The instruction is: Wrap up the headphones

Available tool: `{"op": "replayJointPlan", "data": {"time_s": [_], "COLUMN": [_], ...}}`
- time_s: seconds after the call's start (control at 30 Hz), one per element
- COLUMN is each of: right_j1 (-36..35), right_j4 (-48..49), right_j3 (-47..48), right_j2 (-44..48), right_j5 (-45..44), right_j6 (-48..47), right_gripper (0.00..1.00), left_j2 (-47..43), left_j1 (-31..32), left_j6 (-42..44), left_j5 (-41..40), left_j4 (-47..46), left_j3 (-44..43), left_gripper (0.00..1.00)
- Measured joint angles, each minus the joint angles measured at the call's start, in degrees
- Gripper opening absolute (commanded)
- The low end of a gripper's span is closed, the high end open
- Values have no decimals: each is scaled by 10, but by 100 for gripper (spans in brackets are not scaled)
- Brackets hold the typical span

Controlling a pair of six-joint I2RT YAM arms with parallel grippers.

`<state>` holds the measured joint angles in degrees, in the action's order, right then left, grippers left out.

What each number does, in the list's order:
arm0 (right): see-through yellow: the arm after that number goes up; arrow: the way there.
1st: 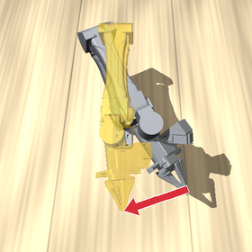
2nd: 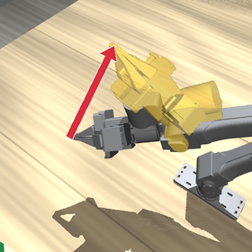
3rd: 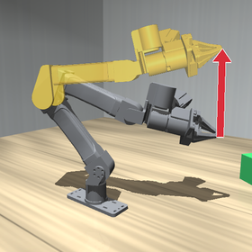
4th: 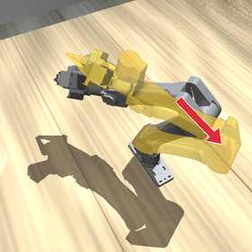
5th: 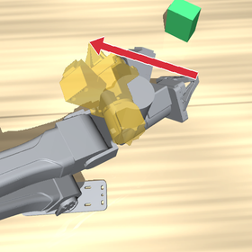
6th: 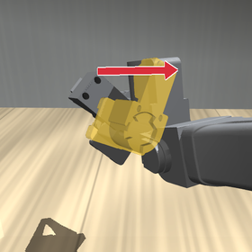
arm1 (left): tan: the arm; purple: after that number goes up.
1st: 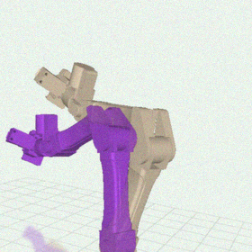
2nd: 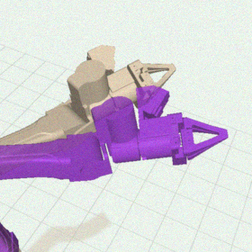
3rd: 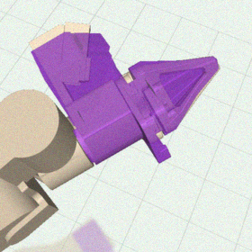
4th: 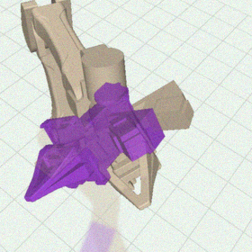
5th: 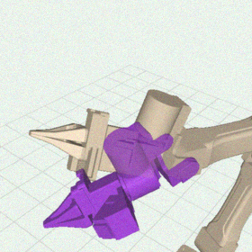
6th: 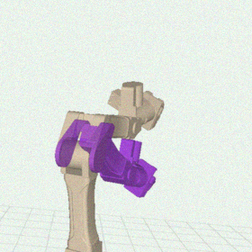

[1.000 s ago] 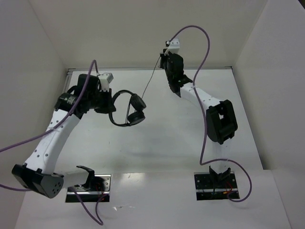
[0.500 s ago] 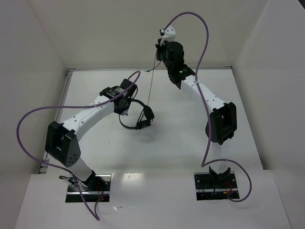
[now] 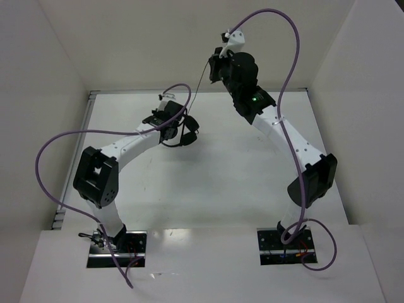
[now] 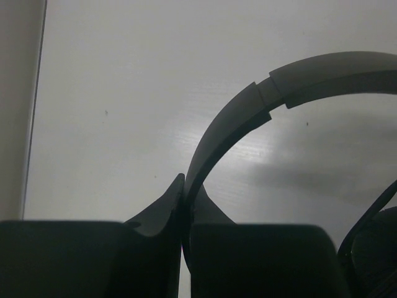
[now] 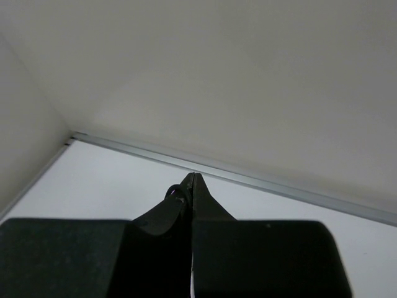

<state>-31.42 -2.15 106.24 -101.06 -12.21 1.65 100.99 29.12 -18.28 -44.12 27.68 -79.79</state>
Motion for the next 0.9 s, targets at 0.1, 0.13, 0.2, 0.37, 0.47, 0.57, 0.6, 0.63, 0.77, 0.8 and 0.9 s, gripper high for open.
{"op": "replayJointPlan", "data": {"time_s": [0.1, 0.13, 0.2, 0.37, 0.47, 0.57, 0.6, 0.63, 0.77, 0.8, 0.9], "right_j1": [-12, -17, -31, -86, -111, -125, -126, -128, -131, -132, -136], "right_j4": [-10, -13, -23, -59, -61, -67, -67, -66, -63, -64, -63], "right_j3": [-17, -17, -17, -20, -52, -107, -120, -134, -198, -216, -246], "right_j2": [25, 28, 30, 30, 40, 60, 63, 66, 85, 93, 110], "right_j5": [15, 19, 24, 41, 63, 84, 88, 94, 108, 111, 119], "right_j6": [42, 52, 68, 95, 122, 155, 164, 174, 212, 219, 240], "right_gripper": [1, 1, 1, 1, 1, 1, 1, 1, 1, 1, 1], "left_j2": [11, 15, 29, 94, 119, 125, 125, 125, 134, 141, 152], "left_j1": [-17, -24, -41, -77, -98, -118, -125, -132, -165, -173, -196], "left_j6": [-21, -29, -48, -98, -133, -166, -176, -186, -218, -224, -242], "left_j5": [-17, -23, -28, -11, 27, 76, 95, 116, 196, 215, 274], "left_j4": [-47, -64, -85, -99, -99, -100, -101, -104, -110, -109, -109], "left_j3": [0, 0, -6, -82, -140, -189, -202, -215, -271, -287, -331], "left_gripper": [1, 1, 1, 1, 1, 1, 1, 1, 1, 1, 1]}}
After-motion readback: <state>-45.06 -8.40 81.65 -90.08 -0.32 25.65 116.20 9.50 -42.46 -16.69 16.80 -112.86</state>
